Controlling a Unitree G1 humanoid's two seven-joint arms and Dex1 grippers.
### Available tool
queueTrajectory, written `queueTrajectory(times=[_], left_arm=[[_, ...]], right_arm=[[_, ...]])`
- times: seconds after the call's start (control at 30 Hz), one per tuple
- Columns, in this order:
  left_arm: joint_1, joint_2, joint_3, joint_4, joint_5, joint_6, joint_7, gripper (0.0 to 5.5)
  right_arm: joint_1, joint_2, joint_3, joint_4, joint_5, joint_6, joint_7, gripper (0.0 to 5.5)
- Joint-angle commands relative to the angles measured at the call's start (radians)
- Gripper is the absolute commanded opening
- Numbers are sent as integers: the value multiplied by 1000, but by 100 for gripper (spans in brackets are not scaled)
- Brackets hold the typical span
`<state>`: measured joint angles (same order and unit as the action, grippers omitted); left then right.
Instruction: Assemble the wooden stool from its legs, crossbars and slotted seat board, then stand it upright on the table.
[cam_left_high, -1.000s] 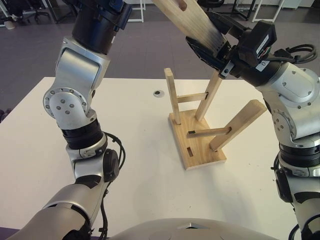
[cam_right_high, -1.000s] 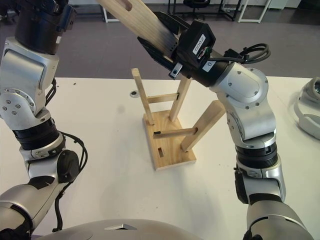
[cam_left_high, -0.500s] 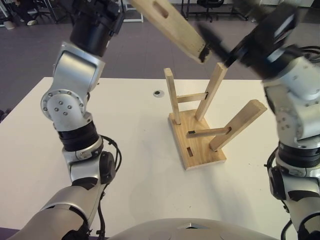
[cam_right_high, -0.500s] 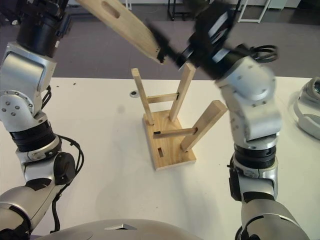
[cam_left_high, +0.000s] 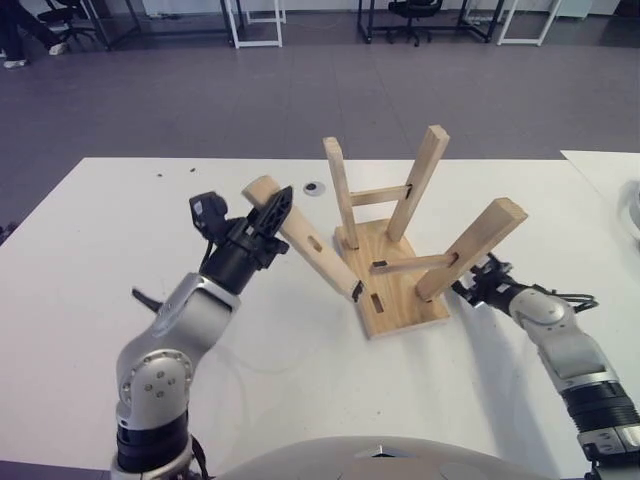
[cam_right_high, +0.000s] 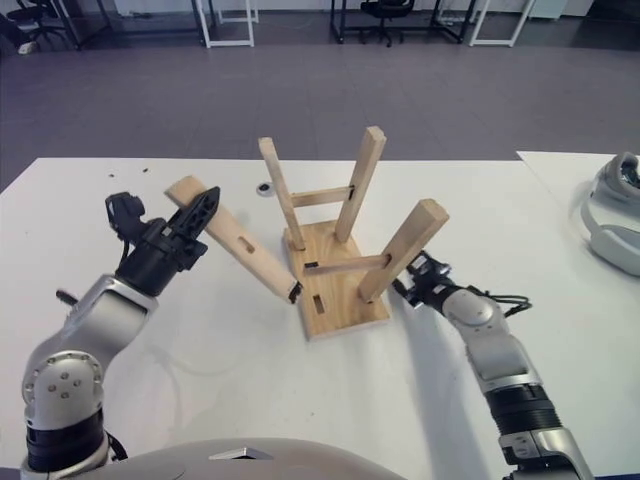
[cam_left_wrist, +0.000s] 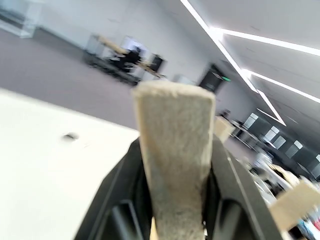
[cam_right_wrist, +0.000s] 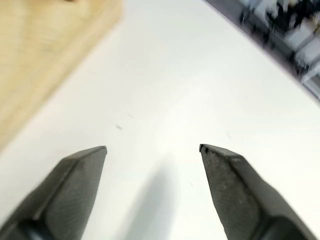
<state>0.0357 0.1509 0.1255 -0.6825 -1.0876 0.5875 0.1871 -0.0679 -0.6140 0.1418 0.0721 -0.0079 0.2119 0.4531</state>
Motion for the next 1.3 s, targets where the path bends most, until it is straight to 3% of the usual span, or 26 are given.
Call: queueTrajectory(times=[0.03, 0.17, 0.33, 0.63, 0.8, 1.03, 1.17, 1.3], left_arm=[[53, -51, 15, 19, 52, -51, 48, 102], [94, -58, 5, 26, 140, -63, 64, 102], [132, 13, -5, -23, 244, -27, 71, 102], [17, 102, 128, -66, -25, 78, 188, 102], [45, 179, 22, -65, 121, 131, 152, 102], [57, 92, -115, -43, 270, 75, 153, 102], [100, 61, -78, -87, 181, 83, 148, 102], [87, 204, 25, -52, 176, 127, 52, 102]], right_arm=[[79, 35, 56, -103, 33, -25, 93, 349], [99, 75, 108, -165, -20, -50, 78, 349], [87, 134, 123, -172, -55, -52, 39, 349], [52, 159, 87, -97, -128, -92, -40, 349], [35, 179, 70, -138, -125, -94, -59, 349], [32, 190, 27, -231, -103, -42, -48, 349], [37, 189, -1, -241, -95, -24, -47, 349], [30, 198, -15, -239, -91, -20, -53, 349]])
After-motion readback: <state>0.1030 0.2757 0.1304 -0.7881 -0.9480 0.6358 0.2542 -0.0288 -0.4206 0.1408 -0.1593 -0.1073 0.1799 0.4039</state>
